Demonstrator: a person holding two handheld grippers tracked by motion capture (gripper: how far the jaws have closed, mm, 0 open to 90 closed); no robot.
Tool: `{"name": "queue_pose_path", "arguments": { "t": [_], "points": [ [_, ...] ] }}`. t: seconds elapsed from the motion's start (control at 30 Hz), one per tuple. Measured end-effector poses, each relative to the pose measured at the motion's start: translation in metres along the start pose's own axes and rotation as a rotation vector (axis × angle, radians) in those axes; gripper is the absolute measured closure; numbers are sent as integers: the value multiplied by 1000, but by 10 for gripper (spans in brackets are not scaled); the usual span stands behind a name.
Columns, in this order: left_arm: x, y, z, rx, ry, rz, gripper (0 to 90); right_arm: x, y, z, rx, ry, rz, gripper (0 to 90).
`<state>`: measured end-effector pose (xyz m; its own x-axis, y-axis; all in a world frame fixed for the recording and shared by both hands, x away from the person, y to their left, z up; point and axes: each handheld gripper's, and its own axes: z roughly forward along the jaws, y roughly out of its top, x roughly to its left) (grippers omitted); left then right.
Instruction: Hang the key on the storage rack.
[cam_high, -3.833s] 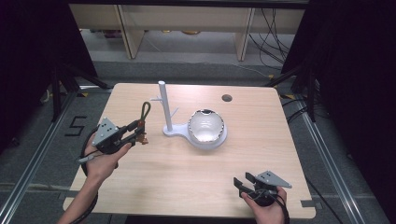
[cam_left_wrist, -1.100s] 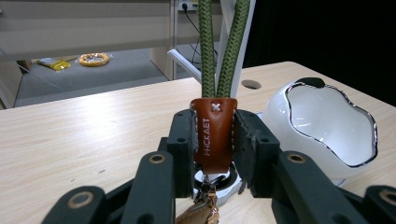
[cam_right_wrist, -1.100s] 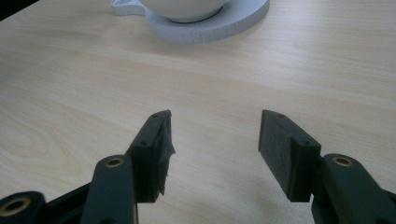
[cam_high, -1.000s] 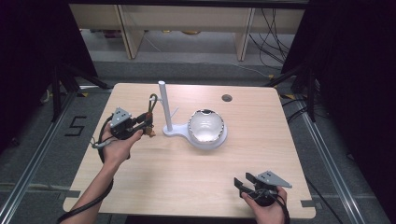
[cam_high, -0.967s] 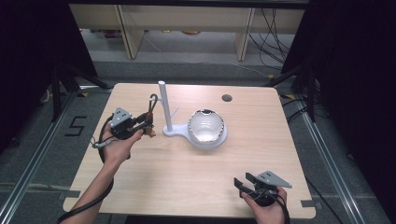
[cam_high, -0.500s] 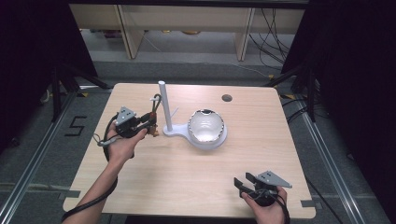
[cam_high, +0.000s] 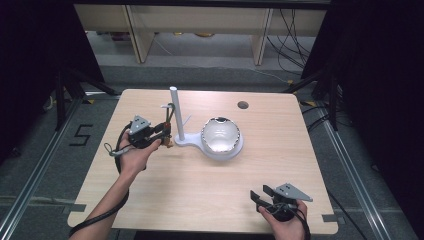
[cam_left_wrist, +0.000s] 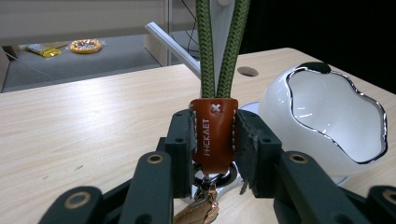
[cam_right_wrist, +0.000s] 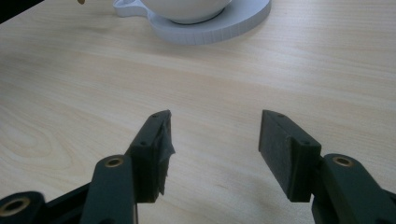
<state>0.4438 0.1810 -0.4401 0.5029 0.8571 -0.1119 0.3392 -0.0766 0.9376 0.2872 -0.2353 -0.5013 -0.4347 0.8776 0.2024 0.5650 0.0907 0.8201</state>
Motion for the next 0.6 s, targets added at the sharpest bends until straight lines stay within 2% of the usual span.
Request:
{"name": "queue_pose_path", "arguments": {
  "t": [0.2, 0.3, 0.5, 0.6],
  "points": [
    [0, -1, 0, 14, -10, 19, 653, 0, 0, 0, 8, -12, -14, 450],
    [-2, 0, -1, 25, -13, 23, 636, 1, 0, -1, 13, -5, -2, 450],
    [-4, 0, -6, 26, -8, 37, 612, 0, 0, 0, -2, 3, 1, 449],
    [-3, 0, -11, 10, -8, 37, 603, 0, 0, -1, 2, -13, 0, 448]
  ]
}}
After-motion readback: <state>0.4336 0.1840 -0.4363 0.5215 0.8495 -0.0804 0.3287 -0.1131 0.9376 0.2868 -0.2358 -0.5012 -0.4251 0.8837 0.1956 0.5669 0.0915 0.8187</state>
